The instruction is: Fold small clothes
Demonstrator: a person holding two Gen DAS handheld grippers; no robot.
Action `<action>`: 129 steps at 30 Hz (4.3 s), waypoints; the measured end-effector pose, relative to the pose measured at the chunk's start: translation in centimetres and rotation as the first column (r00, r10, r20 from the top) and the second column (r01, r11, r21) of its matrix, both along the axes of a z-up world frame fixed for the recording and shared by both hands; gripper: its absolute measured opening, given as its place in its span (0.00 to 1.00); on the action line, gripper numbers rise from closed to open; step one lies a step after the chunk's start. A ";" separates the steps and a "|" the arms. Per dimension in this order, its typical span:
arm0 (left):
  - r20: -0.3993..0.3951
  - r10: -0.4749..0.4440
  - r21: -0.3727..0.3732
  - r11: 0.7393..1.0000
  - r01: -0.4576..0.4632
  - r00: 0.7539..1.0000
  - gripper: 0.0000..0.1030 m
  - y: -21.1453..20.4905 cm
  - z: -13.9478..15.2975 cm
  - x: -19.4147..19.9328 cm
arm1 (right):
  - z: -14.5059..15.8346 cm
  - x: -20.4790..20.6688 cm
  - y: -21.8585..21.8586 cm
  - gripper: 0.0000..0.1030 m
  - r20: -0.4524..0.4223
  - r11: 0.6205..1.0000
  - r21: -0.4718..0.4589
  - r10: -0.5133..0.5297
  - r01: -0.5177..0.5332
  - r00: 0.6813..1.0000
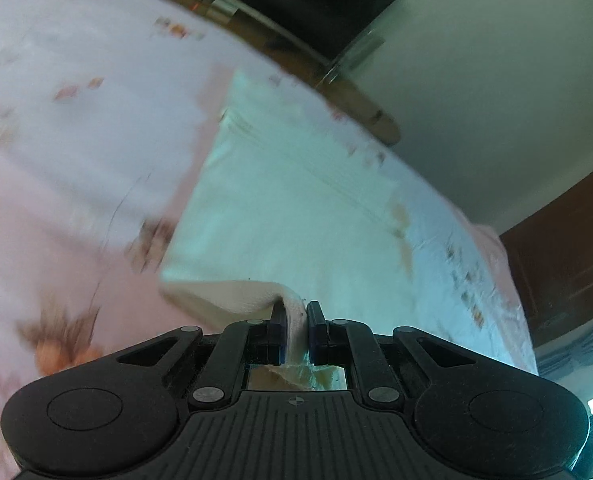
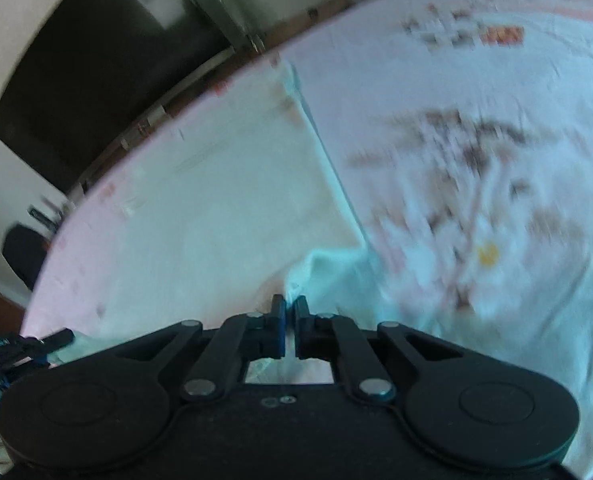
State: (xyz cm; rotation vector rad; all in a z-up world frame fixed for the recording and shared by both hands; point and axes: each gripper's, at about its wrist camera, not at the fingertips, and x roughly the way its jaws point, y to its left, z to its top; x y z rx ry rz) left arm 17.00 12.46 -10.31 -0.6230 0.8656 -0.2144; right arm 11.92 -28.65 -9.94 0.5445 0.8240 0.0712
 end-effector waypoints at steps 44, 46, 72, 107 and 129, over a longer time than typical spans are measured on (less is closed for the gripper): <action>-0.125 -0.250 0.253 0.928 0.274 0.960 0.10 -4.2 -5.8 22.6 | -3.9 30.7 0.6 0.43 0.073 0.959 -0.233 0.181 -0.160 0.981; -0.114 -0.243 0.259 0.929 0.265 0.963 0.09 -4.1 -5.7 22.4 | -4.3 31.7 1.3 0.45 0.069 0.947 -0.267 0.205 -0.180 0.976; 0.017 -0.310 0.464 0.845 0.267 0.951 0.77 -5.3 -4.8 22.7 | -4.6 31.6 1.8 0.21 0.039 0.917 -0.280 0.306 -0.284 0.951; 0.243 0.024 0.465 0.874 -0.138 0.970 0.06 -4.9 -4.2 35.8 | -3.4 40.0 1.9 0.05 0.166 0.920 -0.367 0.214 -0.141 0.963; 0.092 -0.015 0.550 0.835 -0.038 0.996 0.08 -4.4 -5.5 35.2 | -4.8 40.1 1.3 0.51 0.059 0.903 -0.399 0.196 -0.157 0.979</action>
